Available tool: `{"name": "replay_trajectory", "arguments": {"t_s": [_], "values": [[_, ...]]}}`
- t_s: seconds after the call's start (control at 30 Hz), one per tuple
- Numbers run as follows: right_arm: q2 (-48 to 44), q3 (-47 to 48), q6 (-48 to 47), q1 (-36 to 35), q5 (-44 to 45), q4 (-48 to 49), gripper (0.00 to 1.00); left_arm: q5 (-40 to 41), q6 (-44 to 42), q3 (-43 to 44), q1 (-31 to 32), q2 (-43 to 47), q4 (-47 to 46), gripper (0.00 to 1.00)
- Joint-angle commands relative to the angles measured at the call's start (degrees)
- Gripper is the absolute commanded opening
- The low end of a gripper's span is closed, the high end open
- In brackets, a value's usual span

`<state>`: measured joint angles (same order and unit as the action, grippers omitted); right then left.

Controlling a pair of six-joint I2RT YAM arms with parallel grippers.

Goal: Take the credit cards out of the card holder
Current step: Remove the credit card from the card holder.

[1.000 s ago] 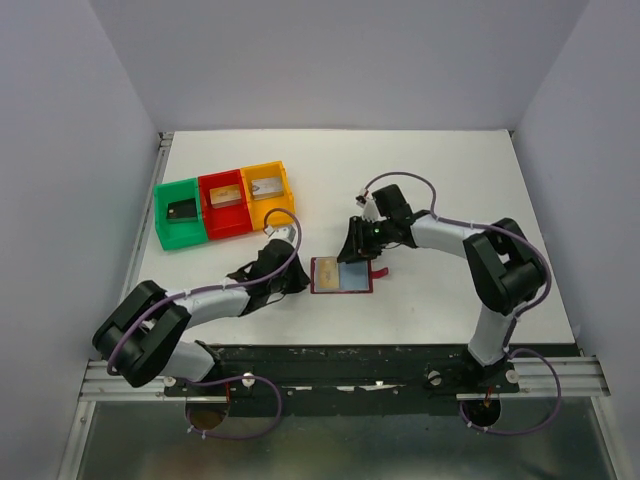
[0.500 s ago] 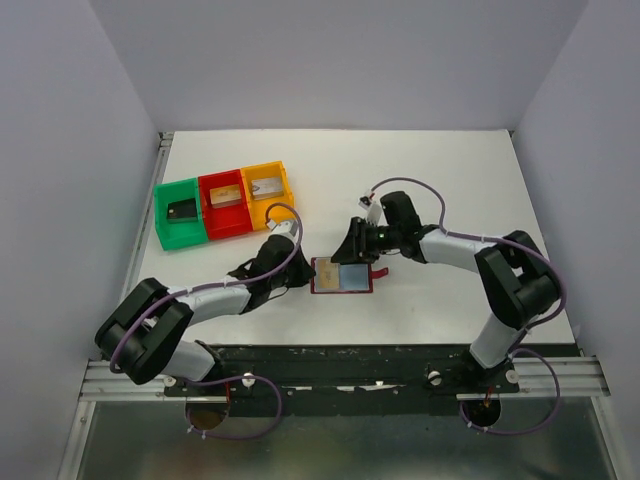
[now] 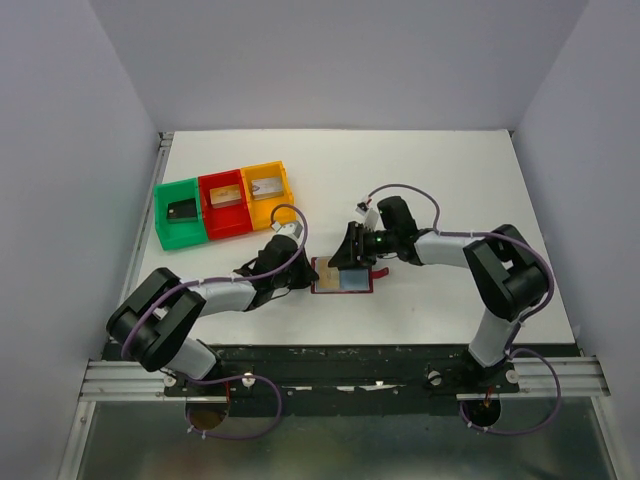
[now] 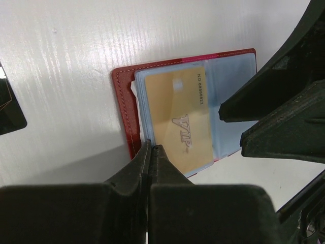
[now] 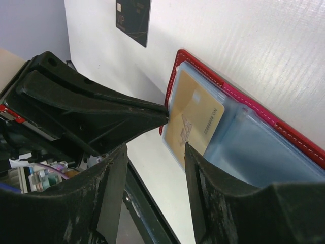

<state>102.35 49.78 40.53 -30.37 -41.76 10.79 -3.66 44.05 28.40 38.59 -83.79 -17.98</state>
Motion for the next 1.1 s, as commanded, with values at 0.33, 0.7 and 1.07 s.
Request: {"name": "replay_trajectory", "arguments": {"t_s": [0.33, 0.7, 1.07], "values": [[2.69, -2.58, 0.16, -0.30, 0.36, 1.87, 0.56, 1.46, 2.18, -0.72, -0.18, -1.11, 0.31, 0.01], [2.86, -3.46, -0.72, -0.30, 1.15, 1.78, 0.56, 1.46, 2.44, -1.68, -0.09, -0.68, -0.04, 0.01], [3.48, -3.29, -1.51, -0.30, 1.68, 1.08, 0.56, 1.46, 2.44, -1.86, 0.08, -0.59, -0.13, 0.01]]}}
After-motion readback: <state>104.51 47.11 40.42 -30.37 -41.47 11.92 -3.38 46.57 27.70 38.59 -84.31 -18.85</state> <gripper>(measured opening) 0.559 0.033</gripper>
